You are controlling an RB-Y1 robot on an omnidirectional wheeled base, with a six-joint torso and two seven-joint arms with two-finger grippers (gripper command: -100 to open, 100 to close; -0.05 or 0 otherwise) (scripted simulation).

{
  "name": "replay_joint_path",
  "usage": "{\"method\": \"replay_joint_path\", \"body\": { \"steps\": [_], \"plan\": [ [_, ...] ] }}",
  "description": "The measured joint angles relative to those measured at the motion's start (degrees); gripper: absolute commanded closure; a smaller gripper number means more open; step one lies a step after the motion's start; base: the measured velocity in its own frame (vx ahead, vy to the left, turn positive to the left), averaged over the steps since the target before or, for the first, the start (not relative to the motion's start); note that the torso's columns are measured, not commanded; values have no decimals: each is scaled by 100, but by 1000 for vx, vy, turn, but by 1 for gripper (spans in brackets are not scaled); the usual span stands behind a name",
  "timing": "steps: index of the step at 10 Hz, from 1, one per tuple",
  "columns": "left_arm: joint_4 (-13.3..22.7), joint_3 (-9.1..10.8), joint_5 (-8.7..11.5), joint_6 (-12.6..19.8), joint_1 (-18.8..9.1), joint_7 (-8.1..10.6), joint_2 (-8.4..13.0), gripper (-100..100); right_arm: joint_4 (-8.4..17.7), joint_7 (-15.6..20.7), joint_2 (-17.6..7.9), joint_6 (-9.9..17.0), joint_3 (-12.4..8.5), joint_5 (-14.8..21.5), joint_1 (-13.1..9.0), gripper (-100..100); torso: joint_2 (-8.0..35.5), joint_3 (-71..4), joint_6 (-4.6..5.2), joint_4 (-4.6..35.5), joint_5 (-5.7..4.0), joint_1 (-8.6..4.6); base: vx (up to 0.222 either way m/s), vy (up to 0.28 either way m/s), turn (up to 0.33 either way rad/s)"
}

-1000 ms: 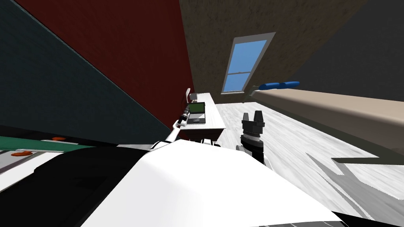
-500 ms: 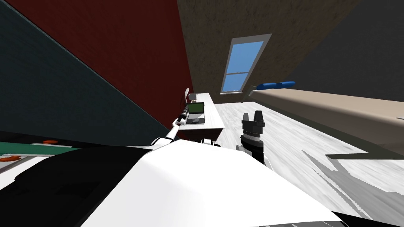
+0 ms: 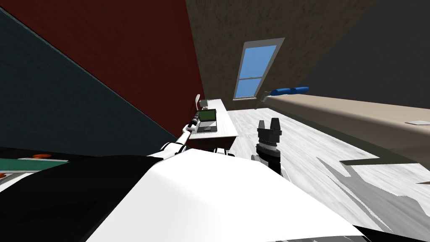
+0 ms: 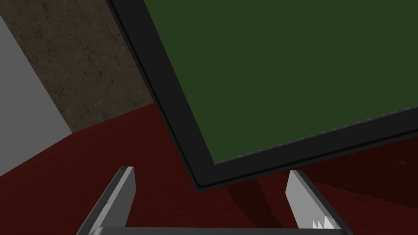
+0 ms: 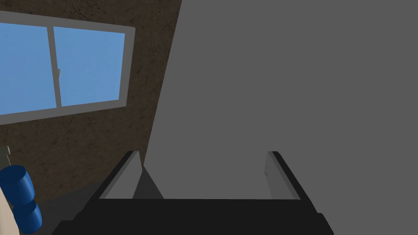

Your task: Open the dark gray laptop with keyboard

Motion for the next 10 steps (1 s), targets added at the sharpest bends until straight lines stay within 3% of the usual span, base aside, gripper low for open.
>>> {"method": "replay_joint_path", "body": {
  "steps": [2,10],
  "plan": [
    [361,45,55,165,-219,18,196,-100,0,0,0,0,0,0,0,0,2,1,-1,0,1,1,0,-11,-72],
    [1454,172,156,558,-982,-26,589,-100,0,0,0,0,0,0,0,0,2,1,-1,0,1,2,1,-6,-31]
  ]
}}
